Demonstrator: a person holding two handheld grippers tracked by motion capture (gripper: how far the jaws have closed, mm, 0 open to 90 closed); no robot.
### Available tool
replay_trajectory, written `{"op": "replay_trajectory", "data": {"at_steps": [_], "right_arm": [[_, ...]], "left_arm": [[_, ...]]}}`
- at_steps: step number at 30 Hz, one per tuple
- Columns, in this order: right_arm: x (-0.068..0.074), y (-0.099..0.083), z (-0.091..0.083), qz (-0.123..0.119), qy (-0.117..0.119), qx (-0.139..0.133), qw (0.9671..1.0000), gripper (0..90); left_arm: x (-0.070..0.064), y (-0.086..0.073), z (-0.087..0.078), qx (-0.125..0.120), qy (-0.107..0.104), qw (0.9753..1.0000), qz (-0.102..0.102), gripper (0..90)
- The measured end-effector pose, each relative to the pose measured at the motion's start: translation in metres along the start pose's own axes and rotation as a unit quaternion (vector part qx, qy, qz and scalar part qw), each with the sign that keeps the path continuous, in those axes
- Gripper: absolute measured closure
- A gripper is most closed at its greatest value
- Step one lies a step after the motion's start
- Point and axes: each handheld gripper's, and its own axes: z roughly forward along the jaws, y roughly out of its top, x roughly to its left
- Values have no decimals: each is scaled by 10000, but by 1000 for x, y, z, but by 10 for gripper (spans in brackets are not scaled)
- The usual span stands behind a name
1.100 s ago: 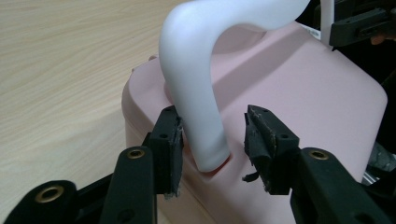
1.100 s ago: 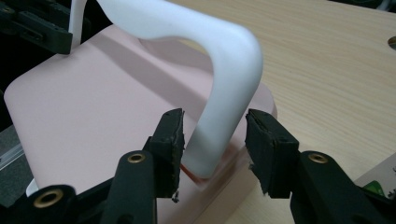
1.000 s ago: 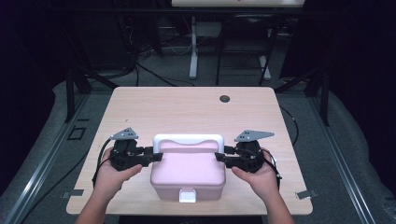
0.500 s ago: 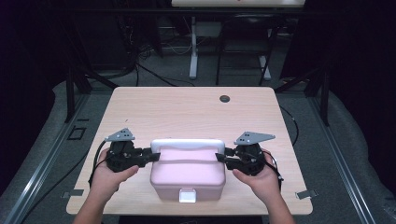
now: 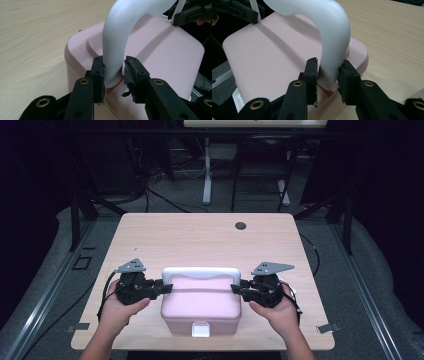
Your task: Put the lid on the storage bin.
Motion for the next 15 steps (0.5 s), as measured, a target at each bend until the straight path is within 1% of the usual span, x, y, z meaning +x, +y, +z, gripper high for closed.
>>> {"op": "replay_trajectory", "data": {"at_steps": [1, 4, 8, 15], "right_arm": [[0, 0, 0, 26, -7, -4, 10000, 713], [1, 0, 0, -2, -8, -19, 10000, 723], [1, 0, -1, 3, 9, -14, 10000, 729], [2, 0, -1, -2, -2, 4, 10000, 733]], "left_arm": [[0, 0, 0, 1, -1, 10000, 3, 702], [1, 0, -1, 21, 7, 10000, 29, 734], [-1, 0, -1, 10, 41, 10000, 24, 736], [-2, 1, -3, 112, 9, 9999, 54, 740]]}}
